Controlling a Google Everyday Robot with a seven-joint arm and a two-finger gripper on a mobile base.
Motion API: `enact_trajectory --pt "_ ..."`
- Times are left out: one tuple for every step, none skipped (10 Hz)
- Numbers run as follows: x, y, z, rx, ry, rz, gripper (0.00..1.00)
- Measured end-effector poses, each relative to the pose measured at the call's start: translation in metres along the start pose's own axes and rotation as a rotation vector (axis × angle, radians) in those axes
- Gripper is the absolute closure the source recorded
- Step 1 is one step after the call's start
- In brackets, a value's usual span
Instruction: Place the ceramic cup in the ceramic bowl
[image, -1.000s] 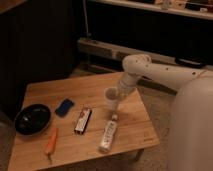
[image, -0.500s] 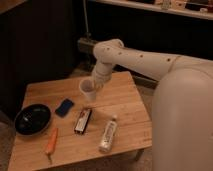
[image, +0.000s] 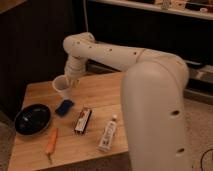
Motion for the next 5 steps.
enact_trajectory --pt "-0.004 0.023 0.004 -0.036 0.011 -0.064 1.0" --pt "-0.007 0.041 0.008 -0.065 0.019 -0.117 1.0" --pt "-0.008 0.05 0.009 -0.08 0.023 -0.143 1.0" --pt "-0.008 0.052 0.009 -0.083 0.023 -0.148 1.0" --pt "-0.008 0.05 0.009 -0.082 0.023 -0.146 1.0"
